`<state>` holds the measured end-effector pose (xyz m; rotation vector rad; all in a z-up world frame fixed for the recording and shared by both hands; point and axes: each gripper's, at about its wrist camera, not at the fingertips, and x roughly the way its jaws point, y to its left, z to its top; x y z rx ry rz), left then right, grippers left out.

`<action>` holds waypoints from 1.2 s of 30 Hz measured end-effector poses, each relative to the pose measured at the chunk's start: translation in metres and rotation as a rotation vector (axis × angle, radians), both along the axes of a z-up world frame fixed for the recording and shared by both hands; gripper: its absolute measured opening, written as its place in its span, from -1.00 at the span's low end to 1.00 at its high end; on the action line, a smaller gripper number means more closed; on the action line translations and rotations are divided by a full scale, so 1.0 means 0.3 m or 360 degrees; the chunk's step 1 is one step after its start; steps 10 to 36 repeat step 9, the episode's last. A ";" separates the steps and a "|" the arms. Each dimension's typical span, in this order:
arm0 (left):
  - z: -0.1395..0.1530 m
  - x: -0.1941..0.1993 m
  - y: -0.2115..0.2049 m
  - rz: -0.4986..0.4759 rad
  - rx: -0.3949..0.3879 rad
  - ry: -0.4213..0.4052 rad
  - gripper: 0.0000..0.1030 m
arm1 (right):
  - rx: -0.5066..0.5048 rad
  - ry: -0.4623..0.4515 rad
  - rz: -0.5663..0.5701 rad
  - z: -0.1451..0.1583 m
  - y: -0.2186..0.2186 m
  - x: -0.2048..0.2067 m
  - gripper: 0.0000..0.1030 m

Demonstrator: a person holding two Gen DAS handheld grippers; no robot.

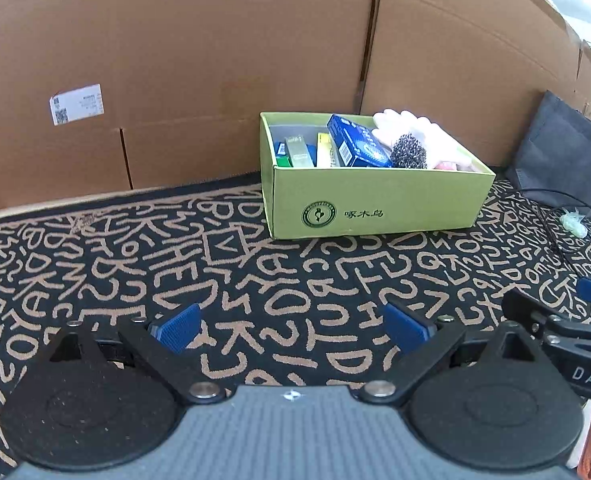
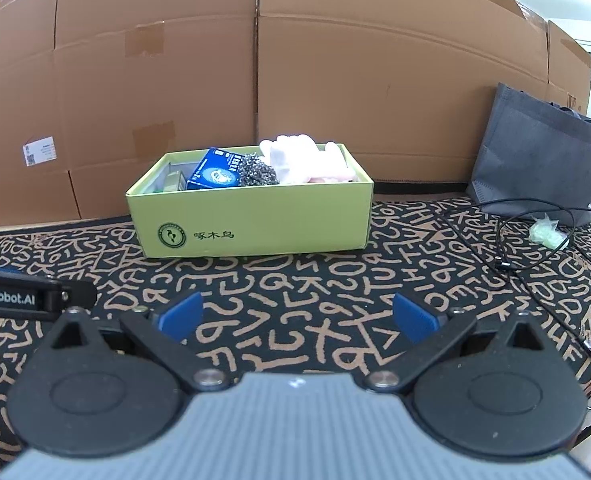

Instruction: Organize objects

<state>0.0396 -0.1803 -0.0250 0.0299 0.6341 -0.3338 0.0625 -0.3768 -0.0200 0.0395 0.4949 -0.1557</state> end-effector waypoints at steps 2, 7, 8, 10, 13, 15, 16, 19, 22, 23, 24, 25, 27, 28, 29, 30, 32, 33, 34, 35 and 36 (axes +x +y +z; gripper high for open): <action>0.003 -0.002 0.002 -0.0002 -0.0004 -0.0004 0.95 | 0.0007 0.0002 0.0004 -0.002 0.003 0.001 1.00; 0.006 -0.005 -0.001 0.0002 -0.0020 0.0010 0.95 | 0.0020 0.0000 -0.0007 -0.003 0.007 0.002 1.00; 0.006 -0.006 -0.002 0.0005 -0.0019 0.0013 0.95 | 0.0023 -0.0004 -0.0013 -0.002 0.007 0.001 1.00; 0.006 -0.007 -0.002 0.0004 -0.0019 0.0014 0.95 | 0.0025 -0.0008 -0.0023 -0.001 0.009 0.000 1.00; 0.006 -0.007 -0.002 0.0004 -0.0019 0.0014 0.95 | 0.0025 -0.0008 -0.0023 -0.001 0.009 0.000 1.00; 0.006 -0.007 -0.002 0.0004 -0.0019 0.0014 0.95 | 0.0025 -0.0008 -0.0023 -0.001 0.009 0.000 1.00; 0.006 -0.007 -0.002 0.0004 -0.0019 0.0014 0.95 | 0.0025 -0.0008 -0.0023 -0.001 0.009 0.000 1.00; 0.006 -0.007 -0.002 0.0004 -0.0019 0.0014 0.95 | 0.0025 -0.0008 -0.0023 -0.001 0.009 0.000 1.00; 0.006 -0.007 -0.002 0.0004 -0.0019 0.0014 0.95 | 0.0025 -0.0008 -0.0023 -0.001 0.009 0.000 1.00; 0.006 -0.007 -0.002 0.0004 -0.0019 0.0014 0.95 | 0.0025 -0.0008 -0.0023 -0.001 0.009 0.000 1.00; 0.006 -0.007 -0.002 0.0004 -0.0019 0.0014 0.95 | 0.0025 -0.0008 -0.0023 -0.001 0.009 0.000 1.00; 0.006 -0.007 -0.002 0.0004 -0.0019 0.0014 0.95 | 0.0025 -0.0008 -0.0023 -0.001 0.009 0.000 1.00; 0.006 -0.007 -0.002 0.0004 -0.0019 0.0014 0.95 | 0.0025 -0.0008 -0.0023 -0.001 0.009 0.000 1.00; 0.006 -0.007 -0.002 0.0004 -0.0019 0.0014 0.95 | 0.0025 -0.0008 -0.0023 -0.001 0.009 0.000 1.00; 0.006 -0.007 -0.002 0.0004 -0.0019 0.0014 0.95 | 0.0025 -0.0008 -0.0023 -0.001 0.009 0.000 1.00; 0.006 -0.007 -0.002 0.0004 -0.0019 0.0014 0.95 | 0.0025 -0.0008 -0.0023 -0.001 0.009 0.000 1.00; 0.006 -0.007 -0.002 0.0004 -0.0019 0.0014 0.95 | 0.0025 -0.0008 -0.0023 -0.001 0.009 0.000 1.00; 0.006 -0.007 -0.002 0.0004 -0.0019 0.0014 0.95 | 0.0025 -0.0008 -0.0023 -0.001 0.009 0.000 1.00; 0.006 -0.007 -0.002 0.0004 -0.0019 0.0014 0.95 | 0.0025 -0.0008 -0.0023 -0.001 0.009 0.000 1.00; 0.006 -0.007 -0.002 0.0004 -0.0019 0.0014 0.95 | 0.0025 -0.0008 -0.0023 -0.001 0.009 0.000 1.00; 0.006 -0.007 -0.002 0.0004 -0.0019 0.0014 0.95 | 0.0025 -0.0008 -0.0023 -0.001 0.009 0.000 1.00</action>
